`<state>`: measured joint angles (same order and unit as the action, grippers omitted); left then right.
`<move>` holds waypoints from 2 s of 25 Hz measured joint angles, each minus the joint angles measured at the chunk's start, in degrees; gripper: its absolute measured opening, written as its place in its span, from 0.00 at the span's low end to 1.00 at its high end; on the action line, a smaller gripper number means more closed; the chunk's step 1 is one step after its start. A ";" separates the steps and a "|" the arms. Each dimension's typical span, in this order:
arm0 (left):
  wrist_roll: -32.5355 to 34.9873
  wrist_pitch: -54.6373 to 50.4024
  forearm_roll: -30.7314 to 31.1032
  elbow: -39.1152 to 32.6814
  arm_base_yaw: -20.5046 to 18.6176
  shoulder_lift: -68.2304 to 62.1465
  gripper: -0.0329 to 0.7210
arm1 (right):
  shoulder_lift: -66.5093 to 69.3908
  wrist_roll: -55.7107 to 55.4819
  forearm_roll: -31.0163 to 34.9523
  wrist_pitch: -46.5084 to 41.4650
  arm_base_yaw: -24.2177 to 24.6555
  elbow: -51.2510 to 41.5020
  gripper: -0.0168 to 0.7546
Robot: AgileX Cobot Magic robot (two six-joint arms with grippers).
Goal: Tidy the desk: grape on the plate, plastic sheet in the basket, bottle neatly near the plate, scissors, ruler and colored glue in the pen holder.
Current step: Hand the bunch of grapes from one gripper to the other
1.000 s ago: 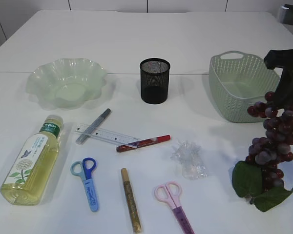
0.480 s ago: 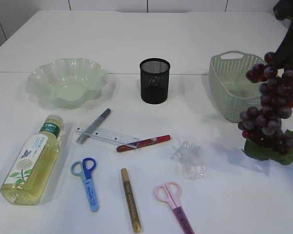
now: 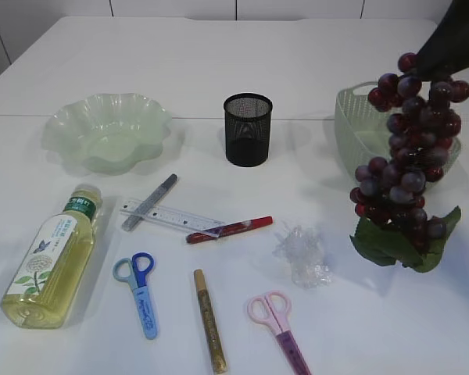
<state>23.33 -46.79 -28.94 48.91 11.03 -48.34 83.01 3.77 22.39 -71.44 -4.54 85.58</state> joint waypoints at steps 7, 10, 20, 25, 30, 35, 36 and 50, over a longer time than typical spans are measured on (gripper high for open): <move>25.21 3.61 -18.14 -0.45 0.00 -8.12 0.69 | -0.59 3.15 4.80 -0.10 -4.18 0.00 0.17; 35.76 4.09 -27.23 -0.81 0.00 -11.86 0.69 | -0.59 5.33 7.56 0.02 -5.53 0.00 0.17; 59.33 2.28 -50.05 -0.81 0.00 -24.24 0.69 | -0.59 12.44 18.94 2.37 -6.16 0.00 0.17; 71.15 0.86 -61.32 -0.81 5.03 -30.06 0.71 | -0.59 15.71 24.18 4.33 -6.29 0.00 0.17; 83.20 1.18 -70.89 -0.81 13.29 -33.95 0.74 | -0.59 16.60 25.99 5.82 -6.29 0.00 0.17; 86.15 4.59 -72.29 0.77 18.15 -38.88 0.76 | -0.59 17.99 27.65 6.07 -6.41 0.00 0.17; 86.15 4.88 -72.55 1.16 18.79 -39.91 0.77 | -0.59 18.11 27.77 6.07 -6.52 0.00 0.17; 86.36 6.95 -73.03 7.84 20.08 -45.28 0.84 | -0.59 18.73 28.11 6.07 -6.64 0.00 0.17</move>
<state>109.69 -39.85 -101.97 56.75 31.11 -93.62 82.42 22.50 50.51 -65.37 -11.18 85.58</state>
